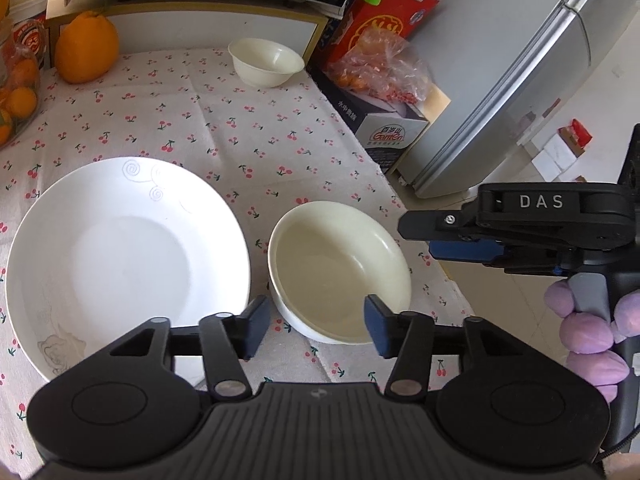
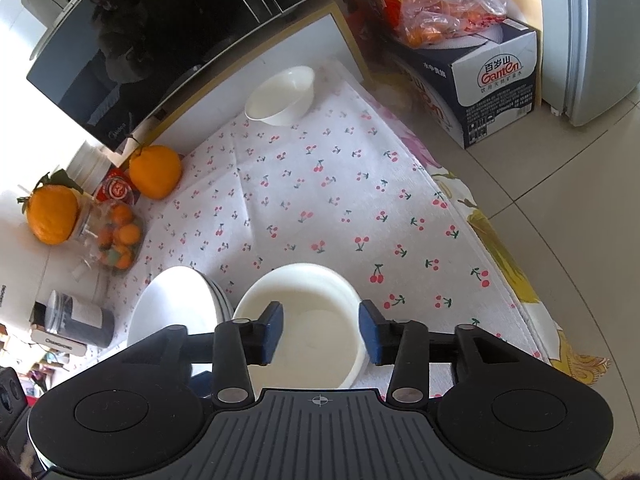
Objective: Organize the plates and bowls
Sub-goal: 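Open both tools to release the cream bowl, then move both tools to the small white bowl beside the microwave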
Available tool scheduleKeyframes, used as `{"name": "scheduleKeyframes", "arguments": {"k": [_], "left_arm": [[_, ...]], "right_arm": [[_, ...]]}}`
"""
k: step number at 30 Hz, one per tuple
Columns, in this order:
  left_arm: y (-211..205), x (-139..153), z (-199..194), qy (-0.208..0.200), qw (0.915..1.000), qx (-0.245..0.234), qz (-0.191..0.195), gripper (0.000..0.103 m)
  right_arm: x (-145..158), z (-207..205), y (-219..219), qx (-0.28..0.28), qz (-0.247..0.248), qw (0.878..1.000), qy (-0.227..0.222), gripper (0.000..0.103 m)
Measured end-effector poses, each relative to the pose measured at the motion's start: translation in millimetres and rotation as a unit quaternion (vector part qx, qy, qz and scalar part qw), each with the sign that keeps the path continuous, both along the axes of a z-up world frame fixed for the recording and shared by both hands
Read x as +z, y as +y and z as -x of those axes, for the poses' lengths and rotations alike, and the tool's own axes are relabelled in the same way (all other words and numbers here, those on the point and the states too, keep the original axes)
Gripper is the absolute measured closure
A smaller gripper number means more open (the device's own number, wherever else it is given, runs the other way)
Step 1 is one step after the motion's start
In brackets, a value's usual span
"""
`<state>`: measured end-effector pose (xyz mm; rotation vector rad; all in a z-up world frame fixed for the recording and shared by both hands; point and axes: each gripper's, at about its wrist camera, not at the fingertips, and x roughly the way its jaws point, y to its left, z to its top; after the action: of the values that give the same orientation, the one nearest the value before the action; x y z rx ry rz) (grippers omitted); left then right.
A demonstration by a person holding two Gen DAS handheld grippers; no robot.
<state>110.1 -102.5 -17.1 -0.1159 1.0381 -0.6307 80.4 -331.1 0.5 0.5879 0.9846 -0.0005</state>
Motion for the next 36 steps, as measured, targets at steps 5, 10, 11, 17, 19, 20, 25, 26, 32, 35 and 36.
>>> {"name": "scheduleKeyframes", "arguments": {"k": [5,10,11,17,19,20,25,26,32,35,36], "left_arm": [[0,5,3,-0.005,0.9999,-0.007,0.009,0.041],[-1,10,3,-0.013,0.9998,-0.006,0.013,0.033],[0,11,3,-0.015,0.9998,-0.004,0.014,0.031],[2,17,-2,-0.03,0.9994,0.018,0.009,0.013],[4,19,-7,-0.035,0.9989,0.032,0.003,0.009],[4,20,-10,-0.037,0.9985,0.04,-0.001,0.007],[9,27,-28,-0.031,0.9967,0.075,-0.005,0.006],[10,30,-33,-0.03,0.9961,0.082,-0.001,0.006],[16,51,-56,-0.05,0.9914,0.121,-0.006,0.002],[16,60,-70,-0.053,0.9899,0.131,-0.008,0.002],[16,63,-76,-0.056,0.9894,0.134,-0.01,0.001]], "right_arm": [[2,0,-1,-0.001,-0.01,1.0,-0.01,0.049],[4,-1,-1,-0.004,-0.018,1.0,-0.019,0.042],[4,-1,-2,-0.004,-0.02,1.0,-0.021,0.04],[13,-4,-2,0.0,-0.026,0.999,-0.041,0.028],[17,-5,-1,0.005,-0.023,0.999,-0.049,0.023],[19,-6,-1,0.005,-0.021,0.998,-0.052,0.021],[26,-22,-4,-0.002,-0.024,0.999,-0.047,0.015],[27,-27,-5,-0.003,-0.025,0.999,-0.044,0.015],[39,-60,-10,0.014,-0.06,0.997,-0.036,0.015],[45,-78,-13,0.02,-0.074,0.996,-0.037,0.013],[46,-85,-14,0.019,-0.079,0.996,-0.035,0.012]]}}
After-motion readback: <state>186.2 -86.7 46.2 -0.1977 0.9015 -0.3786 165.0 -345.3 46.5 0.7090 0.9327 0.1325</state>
